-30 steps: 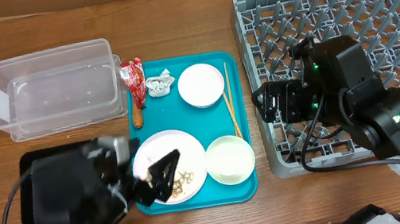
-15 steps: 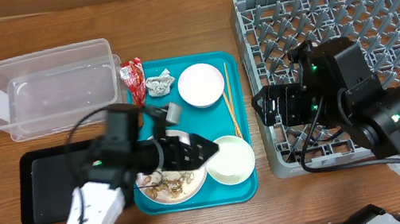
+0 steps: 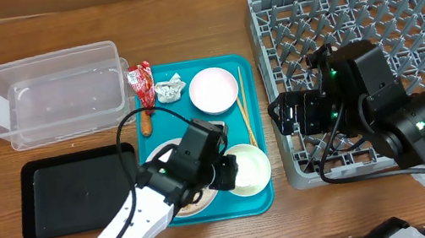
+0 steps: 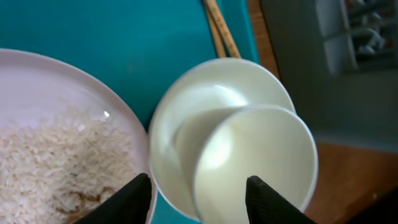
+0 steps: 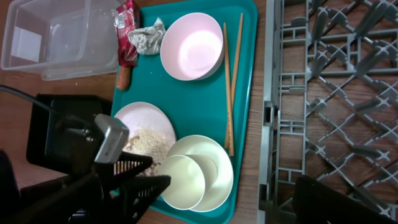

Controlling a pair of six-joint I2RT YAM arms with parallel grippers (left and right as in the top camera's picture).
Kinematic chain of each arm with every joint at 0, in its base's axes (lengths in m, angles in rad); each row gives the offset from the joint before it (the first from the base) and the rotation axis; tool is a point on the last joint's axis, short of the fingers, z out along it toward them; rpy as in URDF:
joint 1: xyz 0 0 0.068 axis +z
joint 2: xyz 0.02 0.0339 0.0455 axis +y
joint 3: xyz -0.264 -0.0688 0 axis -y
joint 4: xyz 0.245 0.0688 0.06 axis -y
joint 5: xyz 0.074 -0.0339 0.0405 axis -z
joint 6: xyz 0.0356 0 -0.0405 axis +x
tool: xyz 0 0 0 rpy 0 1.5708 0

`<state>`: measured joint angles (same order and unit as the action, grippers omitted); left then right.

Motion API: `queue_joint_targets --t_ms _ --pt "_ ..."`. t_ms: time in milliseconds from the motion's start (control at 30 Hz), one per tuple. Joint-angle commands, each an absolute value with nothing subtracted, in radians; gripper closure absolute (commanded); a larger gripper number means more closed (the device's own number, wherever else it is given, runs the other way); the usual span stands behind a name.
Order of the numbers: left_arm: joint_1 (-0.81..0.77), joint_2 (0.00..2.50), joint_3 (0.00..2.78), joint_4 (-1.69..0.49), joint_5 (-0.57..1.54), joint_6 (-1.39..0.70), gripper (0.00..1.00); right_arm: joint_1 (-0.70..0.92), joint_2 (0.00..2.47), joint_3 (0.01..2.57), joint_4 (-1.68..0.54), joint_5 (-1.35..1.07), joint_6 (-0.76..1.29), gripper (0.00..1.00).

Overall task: Sort waste into correct bins and load items into the dishwasher
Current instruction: 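Reach the left gripper to the white cup on the tray and grasp it, then lift the white cup with the left gripper toward the right gripper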

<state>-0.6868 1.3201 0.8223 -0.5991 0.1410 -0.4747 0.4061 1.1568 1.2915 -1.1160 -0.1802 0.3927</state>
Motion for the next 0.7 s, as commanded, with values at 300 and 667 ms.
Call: queue_joint_targets --t_ms 300,667 --pt "-0.694 1.409 0.94 -0.588 0.073 -0.501 0.96 0.403 1.156 1.31 -1.115 -0.189 0.398 0.0" --pt "-0.526 1.401 1.279 -0.951 0.175 -0.447 0.96 0.403 1.156 1.31 -1.112 -0.189 0.398 0.0"
